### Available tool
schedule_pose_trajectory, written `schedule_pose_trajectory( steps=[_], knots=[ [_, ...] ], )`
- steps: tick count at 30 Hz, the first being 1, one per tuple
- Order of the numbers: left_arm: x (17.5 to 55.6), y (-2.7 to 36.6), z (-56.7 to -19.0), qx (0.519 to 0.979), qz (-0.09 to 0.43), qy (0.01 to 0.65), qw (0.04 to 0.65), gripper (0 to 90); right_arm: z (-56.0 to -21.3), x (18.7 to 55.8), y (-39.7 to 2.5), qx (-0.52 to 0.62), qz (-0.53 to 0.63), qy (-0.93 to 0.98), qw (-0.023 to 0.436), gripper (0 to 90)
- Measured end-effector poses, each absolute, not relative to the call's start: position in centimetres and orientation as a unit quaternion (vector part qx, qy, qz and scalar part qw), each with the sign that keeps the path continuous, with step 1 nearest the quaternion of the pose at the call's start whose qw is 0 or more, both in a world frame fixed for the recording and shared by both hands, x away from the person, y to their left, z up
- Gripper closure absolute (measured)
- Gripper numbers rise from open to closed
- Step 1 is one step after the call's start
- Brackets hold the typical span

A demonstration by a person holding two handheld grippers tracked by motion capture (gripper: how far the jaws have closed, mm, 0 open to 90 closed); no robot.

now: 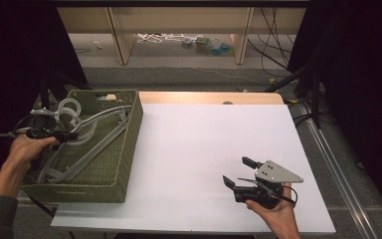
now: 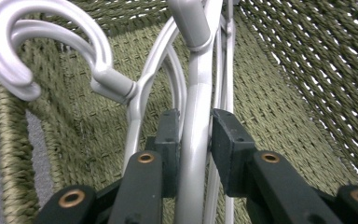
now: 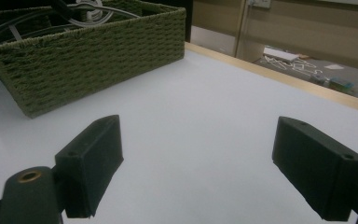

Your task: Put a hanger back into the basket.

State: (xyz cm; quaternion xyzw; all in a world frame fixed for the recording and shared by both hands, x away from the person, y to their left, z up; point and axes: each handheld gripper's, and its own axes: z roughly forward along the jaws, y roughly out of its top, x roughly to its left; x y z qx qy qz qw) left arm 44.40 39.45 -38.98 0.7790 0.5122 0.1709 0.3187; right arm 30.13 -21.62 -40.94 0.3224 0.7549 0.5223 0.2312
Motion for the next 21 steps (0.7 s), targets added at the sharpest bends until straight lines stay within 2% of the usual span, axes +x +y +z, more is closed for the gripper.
schedule_pose_trajectory(
  steps=[7, 13, 17, 21],
  knots=[
    [44.7, 39.5, -39.5, 0.761, 0.183, 0.535, 0.318, 66.5, -40.9, 30.2, -21.7, 0.319, 0.523, 0.754, 0.235, 16.8],
    [44.8, 39.9, -40.0, 0.742, 0.188, 0.562, 0.315, 53.3, -41.0, 30.2, -21.7, 0.321, 0.526, 0.752, 0.236, 16.8],
    [44.4, 40.3, -39.4, 0.728, 0.189, 0.589, 0.297, 39.0, -41.0, 30.2, -21.7, 0.321, 0.526, 0.752, 0.236, 16.8],
    [43.8, 40.7, -38.0, 0.729, 0.209, 0.564, 0.327, 35.2, -41.0, 30.2, -21.7, 0.321, 0.526, 0.751, 0.237, 16.8]
  ],
)
